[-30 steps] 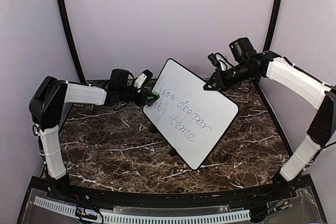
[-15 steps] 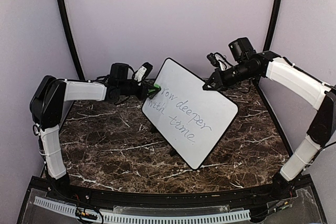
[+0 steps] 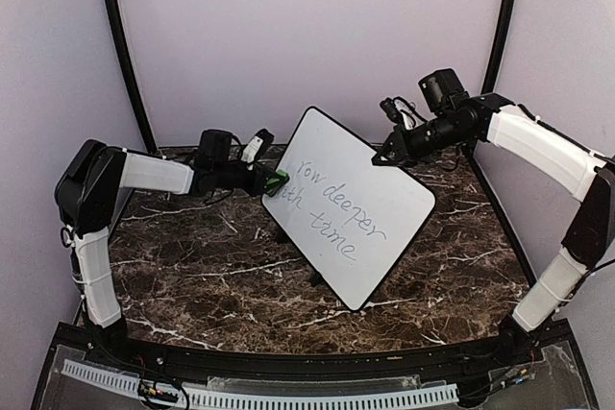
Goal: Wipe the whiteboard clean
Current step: Erase the whiteboard from the whiteboard stand.
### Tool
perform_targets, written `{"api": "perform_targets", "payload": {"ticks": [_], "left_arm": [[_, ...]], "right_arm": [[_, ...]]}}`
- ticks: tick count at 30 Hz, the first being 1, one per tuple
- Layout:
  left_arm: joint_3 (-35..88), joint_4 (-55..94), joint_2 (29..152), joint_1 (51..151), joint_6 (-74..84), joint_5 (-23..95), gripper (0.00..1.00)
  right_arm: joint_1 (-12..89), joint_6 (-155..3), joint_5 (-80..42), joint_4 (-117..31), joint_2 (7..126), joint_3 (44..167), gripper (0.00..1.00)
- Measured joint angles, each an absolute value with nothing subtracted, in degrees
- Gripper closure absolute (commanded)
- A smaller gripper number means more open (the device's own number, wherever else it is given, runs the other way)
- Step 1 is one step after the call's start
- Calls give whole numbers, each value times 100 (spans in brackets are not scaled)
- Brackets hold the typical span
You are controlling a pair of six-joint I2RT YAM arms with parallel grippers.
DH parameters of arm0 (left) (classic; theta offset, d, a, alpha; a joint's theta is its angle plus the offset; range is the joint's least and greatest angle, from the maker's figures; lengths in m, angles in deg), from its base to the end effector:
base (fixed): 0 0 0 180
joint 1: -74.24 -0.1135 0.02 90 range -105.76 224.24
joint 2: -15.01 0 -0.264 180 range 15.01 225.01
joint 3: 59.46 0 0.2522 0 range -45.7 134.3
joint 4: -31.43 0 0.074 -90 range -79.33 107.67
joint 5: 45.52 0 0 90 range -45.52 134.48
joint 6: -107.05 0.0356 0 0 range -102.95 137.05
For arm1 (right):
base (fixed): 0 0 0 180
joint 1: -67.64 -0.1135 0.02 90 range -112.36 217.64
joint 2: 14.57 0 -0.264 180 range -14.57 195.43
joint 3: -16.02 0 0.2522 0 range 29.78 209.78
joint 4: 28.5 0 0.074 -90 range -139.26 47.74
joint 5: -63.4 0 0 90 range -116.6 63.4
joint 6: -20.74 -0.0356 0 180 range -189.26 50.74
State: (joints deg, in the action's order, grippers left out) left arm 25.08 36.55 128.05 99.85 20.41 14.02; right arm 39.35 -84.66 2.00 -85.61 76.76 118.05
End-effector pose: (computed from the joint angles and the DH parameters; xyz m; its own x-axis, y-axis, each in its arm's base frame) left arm 0.3899 -0.2069 0.1946 -0.3108 0.2050 -0.9281 0.8118 0.5651 -0.1470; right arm 0.2971 0.1792 0.3480 -0.8026 -0.1672 -0.5727 -0.5120 0.6857 0.5174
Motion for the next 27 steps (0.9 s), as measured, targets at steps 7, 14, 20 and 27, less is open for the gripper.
{"api": "perform_targets", "payload": {"ticks": [7, 14, 20, 27], "left_arm": [[3214, 3379, 12966, 9985, 1931, 1166, 100], [3405, 3381, 12969, 10007, 1822, 1066, 100], [2764, 3637, 12855, 10022, 1783, 1112, 100], [2412, 3683, 12785, 10110, 1789, 1311, 100]], "right_arm": [[3935, -8481, 189, -8555, 7676, 11805, 100], [3922, -8415, 211, -8537, 7676, 11803, 100], [3922, -8448, 189, -8553, 7676, 11801, 100], [3924, -8551, 163, -8570, 7676, 11801, 100]]}}
